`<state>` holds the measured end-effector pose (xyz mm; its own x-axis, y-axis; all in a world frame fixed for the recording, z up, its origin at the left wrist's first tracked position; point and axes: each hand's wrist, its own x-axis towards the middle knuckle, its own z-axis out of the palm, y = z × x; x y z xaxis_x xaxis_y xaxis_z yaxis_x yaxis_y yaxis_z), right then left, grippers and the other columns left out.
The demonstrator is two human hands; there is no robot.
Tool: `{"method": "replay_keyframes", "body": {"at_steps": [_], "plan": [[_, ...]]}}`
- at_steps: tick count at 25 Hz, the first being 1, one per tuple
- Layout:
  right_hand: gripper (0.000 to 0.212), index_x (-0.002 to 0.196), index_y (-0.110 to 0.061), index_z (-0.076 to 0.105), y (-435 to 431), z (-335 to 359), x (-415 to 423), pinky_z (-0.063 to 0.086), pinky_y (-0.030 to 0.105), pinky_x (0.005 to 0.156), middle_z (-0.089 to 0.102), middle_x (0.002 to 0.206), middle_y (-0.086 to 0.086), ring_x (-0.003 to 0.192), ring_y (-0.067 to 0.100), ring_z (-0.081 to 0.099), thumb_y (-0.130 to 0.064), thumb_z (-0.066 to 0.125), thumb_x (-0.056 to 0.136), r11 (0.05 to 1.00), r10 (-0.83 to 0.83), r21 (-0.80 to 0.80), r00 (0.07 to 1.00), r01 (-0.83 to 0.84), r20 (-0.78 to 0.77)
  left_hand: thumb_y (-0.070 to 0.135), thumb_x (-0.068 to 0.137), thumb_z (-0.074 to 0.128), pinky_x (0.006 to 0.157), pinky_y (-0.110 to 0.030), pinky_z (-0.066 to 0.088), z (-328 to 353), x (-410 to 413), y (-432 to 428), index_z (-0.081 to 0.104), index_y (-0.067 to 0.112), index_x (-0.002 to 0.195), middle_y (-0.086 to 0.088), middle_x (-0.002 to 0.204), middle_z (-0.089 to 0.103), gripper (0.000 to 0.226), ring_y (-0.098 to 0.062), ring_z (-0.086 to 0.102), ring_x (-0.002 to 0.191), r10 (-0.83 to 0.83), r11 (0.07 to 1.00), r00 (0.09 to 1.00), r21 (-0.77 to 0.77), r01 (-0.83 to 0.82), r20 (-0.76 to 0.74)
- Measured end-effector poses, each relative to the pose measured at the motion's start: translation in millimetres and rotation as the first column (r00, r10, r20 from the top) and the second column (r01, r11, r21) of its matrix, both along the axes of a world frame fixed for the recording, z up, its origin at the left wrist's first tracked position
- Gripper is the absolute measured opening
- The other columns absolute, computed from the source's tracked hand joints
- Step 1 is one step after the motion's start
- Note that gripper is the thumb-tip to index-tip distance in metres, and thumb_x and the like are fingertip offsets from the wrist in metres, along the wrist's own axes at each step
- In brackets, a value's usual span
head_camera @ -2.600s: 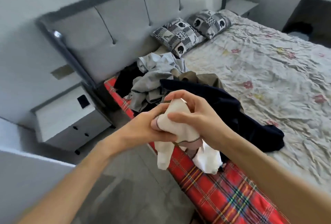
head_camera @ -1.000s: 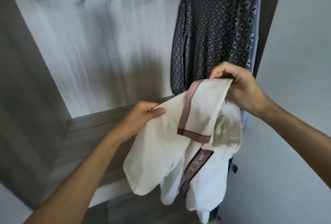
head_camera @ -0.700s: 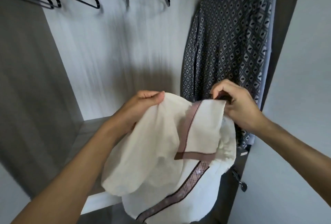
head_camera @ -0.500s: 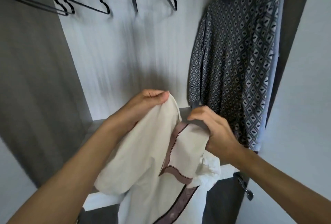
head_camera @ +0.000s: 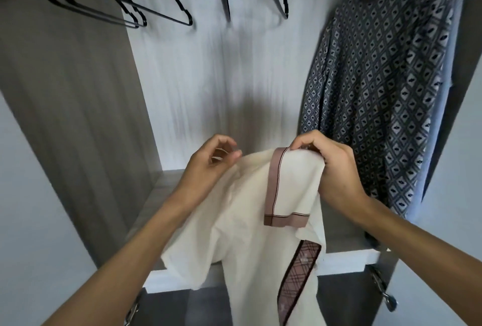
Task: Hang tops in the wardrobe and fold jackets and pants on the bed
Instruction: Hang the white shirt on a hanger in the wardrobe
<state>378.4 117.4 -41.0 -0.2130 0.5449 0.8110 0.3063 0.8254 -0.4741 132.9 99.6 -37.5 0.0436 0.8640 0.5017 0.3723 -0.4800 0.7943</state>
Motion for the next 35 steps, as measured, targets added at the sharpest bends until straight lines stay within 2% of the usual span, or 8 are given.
{"method": "replay_keyframes", "body": {"at_steps": [4,10,14,17,21,26,31,35], "plan": [[0.037,0.089,-0.010,0.065,1,9,-2,0.048,0.040,0.066,0.067,0.086,0.007,0.078,0.025,0.062,0.022,0.061,0.071,0.998,0.058,-0.032,0.998,-0.058,0.009,0.023,0.080,0.073,0.086,-0.027,0.049,-14,22,-2,0.071,0.014,0.098,0.001,0.093,0.071,0.020,-0.010,0.064,0.089,-0.280,0.958,0.960,-0.063,0.281,0.015],[0.031,0.088,-0.012,0.065,-2,17,15,0.046,0.038,0.067,0.066,0.085,0.005,0.079,0.028,0.061,0.015,0.062,0.073,0.995,0.055,-0.082,0.997,-0.058,-0.049,0.018,0.074,0.082,0.083,-0.032,0.046,-38,54,15,0.072,0.016,0.101,-0.005,0.095,0.065,0.029,-0.011,0.060,0.087,-0.337,0.936,0.938,-0.079,0.343,0.080],[0.031,0.088,-0.013,0.067,-3,20,24,0.047,0.038,0.064,0.065,0.083,0.002,0.076,0.024,0.061,0.013,0.063,0.072,0.999,0.027,-0.026,0.999,-0.026,0.036,0.009,0.078,0.078,0.075,-0.025,0.044,-37,79,16,0.066,0.006,0.083,-0.002,0.085,0.060,0.014,-0.010,0.056,0.080,-0.376,0.924,0.923,-0.035,0.380,0.084],[0.038,0.088,-0.012,0.068,4,20,42,0.049,0.034,0.064,0.065,0.083,-0.002,0.077,0.016,0.062,0.021,0.060,0.071,0.998,-0.045,0.049,0.993,0.040,0.107,-0.001,0.089,0.067,0.061,-0.017,0.036,-29,71,16,0.050,0.014,0.077,0.004,0.071,0.048,0.026,-0.001,0.045,0.065,-0.367,0.925,0.923,-0.058,0.375,0.120],[0.036,0.087,-0.004,0.068,17,9,52,0.047,0.035,0.067,0.065,0.085,0.004,0.080,0.016,0.062,0.026,0.058,0.071,0.997,-0.061,0.058,0.975,0.050,0.214,0.002,0.097,0.058,0.056,-0.024,0.031,-11,48,21,0.041,0.013,0.082,-0.006,0.063,0.043,0.025,-0.013,0.039,0.060,-0.309,0.947,0.941,-0.041,0.317,0.136],[0.040,0.086,-0.010,0.066,21,13,37,0.045,0.044,0.057,0.064,0.078,0.002,0.070,0.023,0.059,0.026,0.057,0.070,0.998,-0.055,-0.007,0.997,0.056,0.060,0.017,0.088,0.068,0.069,-0.019,0.047,4,31,17,0.061,0.009,0.100,0.001,0.082,0.065,0.016,-0.008,0.060,0.076,-0.428,0.867,0.904,-0.283,0.410,-0.002],[0.035,0.086,-0.010,0.066,26,26,27,0.048,0.044,0.063,0.066,0.079,0.000,0.073,0.023,0.062,0.021,0.060,0.072,1.000,-0.012,-0.001,0.997,0.012,0.072,0.017,0.077,0.077,0.069,-0.022,0.047,-2,24,18,0.065,-0.002,0.078,-0.006,0.078,0.065,0.022,-0.015,0.059,0.075,-0.388,0.873,0.921,-0.335,0.354,-0.041],[0.036,0.085,-0.012,0.067,28,22,30,0.048,0.042,0.059,0.067,0.077,-0.001,0.071,0.020,0.063,0.022,0.059,0.073,1.000,-0.003,-0.016,0.990,0.005,0.139,0.013,0.068,0.089,0.052,-0.021,0.032,23,10,20,0.055,0.015,0.059,0.004,0.058,0.053,0.035,-0.008,0.043,0.057,-0.186,0.972,0.954,-0.185,0.144,-0.233]]}}
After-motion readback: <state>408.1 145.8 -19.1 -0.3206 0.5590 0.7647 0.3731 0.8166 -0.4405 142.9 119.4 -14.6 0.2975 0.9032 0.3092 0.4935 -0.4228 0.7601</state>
